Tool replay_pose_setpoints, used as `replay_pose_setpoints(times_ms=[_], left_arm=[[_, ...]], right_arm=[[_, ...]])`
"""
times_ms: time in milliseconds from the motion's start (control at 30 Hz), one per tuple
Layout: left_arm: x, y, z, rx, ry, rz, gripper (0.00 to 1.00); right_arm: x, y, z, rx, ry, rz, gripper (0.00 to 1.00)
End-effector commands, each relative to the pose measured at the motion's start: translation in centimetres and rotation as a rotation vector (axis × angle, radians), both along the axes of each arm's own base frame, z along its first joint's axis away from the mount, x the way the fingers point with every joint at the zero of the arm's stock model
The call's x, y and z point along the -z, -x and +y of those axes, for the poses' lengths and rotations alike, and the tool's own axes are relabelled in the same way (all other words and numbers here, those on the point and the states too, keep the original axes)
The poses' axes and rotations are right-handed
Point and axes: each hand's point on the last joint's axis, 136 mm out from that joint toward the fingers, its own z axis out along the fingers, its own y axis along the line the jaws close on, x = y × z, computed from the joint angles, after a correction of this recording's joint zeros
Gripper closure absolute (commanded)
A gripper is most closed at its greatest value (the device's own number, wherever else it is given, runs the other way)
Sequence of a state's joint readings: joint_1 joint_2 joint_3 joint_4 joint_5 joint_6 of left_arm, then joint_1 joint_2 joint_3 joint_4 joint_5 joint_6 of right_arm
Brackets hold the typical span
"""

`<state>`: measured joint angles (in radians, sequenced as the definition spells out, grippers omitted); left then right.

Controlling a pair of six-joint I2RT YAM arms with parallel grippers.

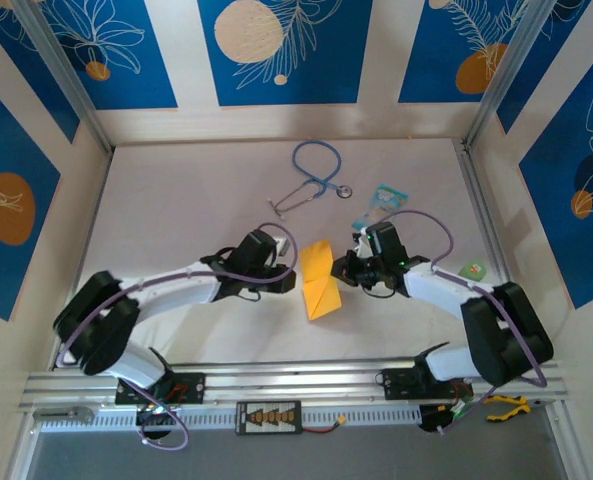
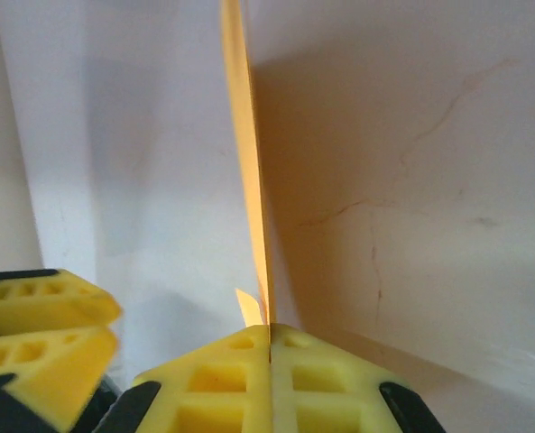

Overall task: Fold a paper plane with a square sheet of paper (pick it up from the middle)
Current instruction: Turn over the paper at the center of the table.

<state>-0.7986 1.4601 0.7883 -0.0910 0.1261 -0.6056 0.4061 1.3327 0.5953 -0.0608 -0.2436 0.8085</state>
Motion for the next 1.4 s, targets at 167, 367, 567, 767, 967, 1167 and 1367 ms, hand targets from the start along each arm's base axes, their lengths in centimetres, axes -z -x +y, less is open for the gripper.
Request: replay_pose_setpoints(times_ms=[167, 367, 567, 767, 967, 1167, 1367], left_arm=[[-1.7, -1.5, 6.8, -0.254, -0.112, -0.166, 0.62], [-2.5, -1.5, 10.2, -0.389, -0.128, -0.216, 0.55], [-3.0, -0.8, 13.7, -0.52, -0.146, -0.248, 0.53], [-4.4, 0.2, 18.0, -0.676, -0.183, -0.303, 0.53], [-5.3, 1.5, 20.9, -0.764, -0.201, -0.333, 0.53], [-5.8, 2.3, 21.9, -0.783, -0.191, -0.344, 0.53], [-5.6, 2.2, 21.4, -0.766, -0.179, -0.33, 0.53]], right_arm=[[-3.0, -0.1, -5.0, -0.022, 0.43, -0.06, 0.94], [-4.8, -0.9, -8.5, 0.013, 0.786, -0.02, 0.97], [-6.0, -2.3, -9.0, 0.018, 1.114, -0.043, 1.0], [-4.1, -3.0, -3.5, -0.09, 1.196, -0.072, 1.0], [-1.0, -2.4, 3.3, -0.229, 1.267, -0.061, 0.99], [1.0, -1.6, 10.1, -0.341, 1.171, -0.074, 0.96], [1.9, -0.8, 13.8, -0.404, 0.967, -0.014, 0.85]])
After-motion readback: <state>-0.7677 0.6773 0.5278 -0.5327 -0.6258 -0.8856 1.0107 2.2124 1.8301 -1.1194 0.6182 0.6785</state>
